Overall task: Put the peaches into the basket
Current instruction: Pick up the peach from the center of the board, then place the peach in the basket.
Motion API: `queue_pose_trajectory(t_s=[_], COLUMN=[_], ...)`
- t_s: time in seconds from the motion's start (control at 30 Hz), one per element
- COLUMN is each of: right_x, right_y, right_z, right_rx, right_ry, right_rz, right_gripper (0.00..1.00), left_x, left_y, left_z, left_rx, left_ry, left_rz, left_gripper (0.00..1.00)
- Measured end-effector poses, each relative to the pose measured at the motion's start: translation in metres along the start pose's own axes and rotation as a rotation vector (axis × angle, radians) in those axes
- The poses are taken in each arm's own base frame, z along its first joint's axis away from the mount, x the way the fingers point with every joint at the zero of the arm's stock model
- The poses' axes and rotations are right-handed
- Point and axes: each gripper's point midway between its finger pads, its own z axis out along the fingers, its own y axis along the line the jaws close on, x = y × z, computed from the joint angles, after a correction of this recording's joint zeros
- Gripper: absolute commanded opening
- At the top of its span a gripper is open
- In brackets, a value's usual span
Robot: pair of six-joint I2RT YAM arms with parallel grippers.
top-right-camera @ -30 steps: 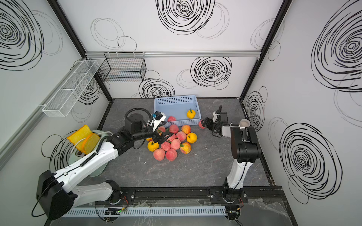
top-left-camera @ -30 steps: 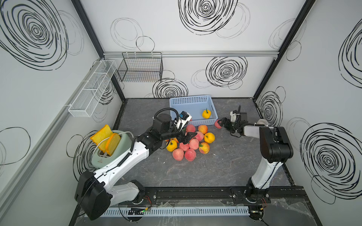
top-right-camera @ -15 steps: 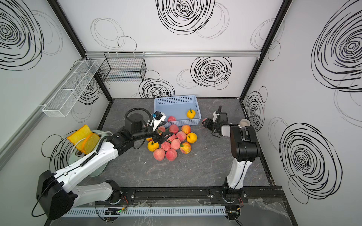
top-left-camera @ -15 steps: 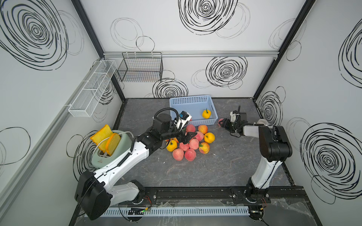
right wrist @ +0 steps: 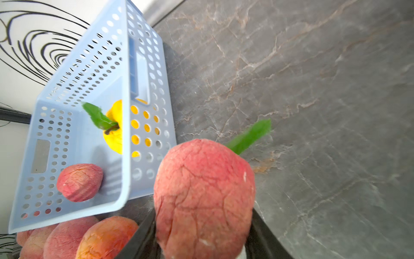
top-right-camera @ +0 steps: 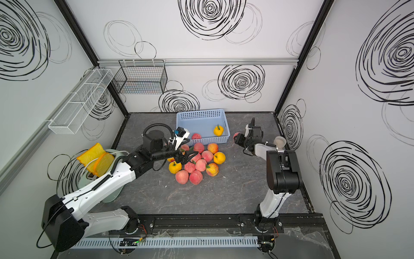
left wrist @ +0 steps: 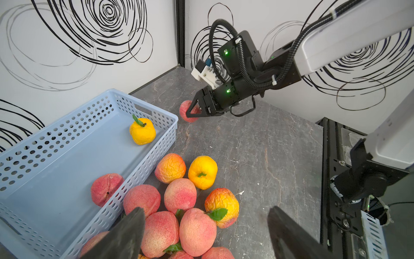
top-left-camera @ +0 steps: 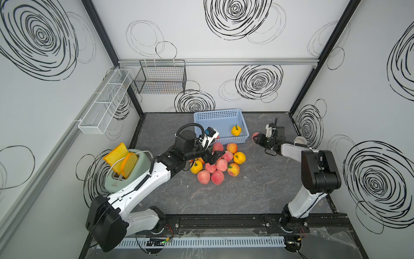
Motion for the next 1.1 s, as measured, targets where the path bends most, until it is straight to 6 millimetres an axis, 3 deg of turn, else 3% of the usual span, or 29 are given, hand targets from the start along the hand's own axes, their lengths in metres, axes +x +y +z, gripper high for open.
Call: queue_pose_trajectory(t_s=[0.27, 0.5, 0.6, 0.73, 0.93, 1.1], right_x=[-0.01, -0.014, -0.013, 0.001, 0.032, 0.051], right_y=[0.044, 0.118, 0.148, 0.17, 0.177, 0.176], right_z=[-0.032, -0.027, -0.012, 0.021, 0.071, 0.098], right_rx=[-0.036, -0.132, -0.169, -0.187, -0.164, -0.134], right_ry=[-0.048, -0.054, -0.046, 0.004, 0.109, 0.172], right_rz=[-0.114, -0.275, -0.338, -0.4, -0.463, -0.489], right_gripper=[0.54, 0.54, 0.54, 0.54, 0.54, 0.54], left_x=[0.004, 0.008, 0.01, 0.013, 0.014, 0.014], left_y=[0.003, 0.007, 0.011, 0.016, 0.024, 0.028], left_z=[0.004, 0.007, 0.009, 0.01, 0.008, 0.007], left_rx=[-0.006, -0.02, -0.027, -0.04, -0.063, -0.079], left_ry=[0.012, 0.023, 0.03, 0.038, 0.038, 0.037], left_rz=[-0.019, -0.04, -0.051, -0.068, -0.082, -0.089], left_gripper=[0.9, 0.9, 0.89, 0.89, 0.9, 0.89])
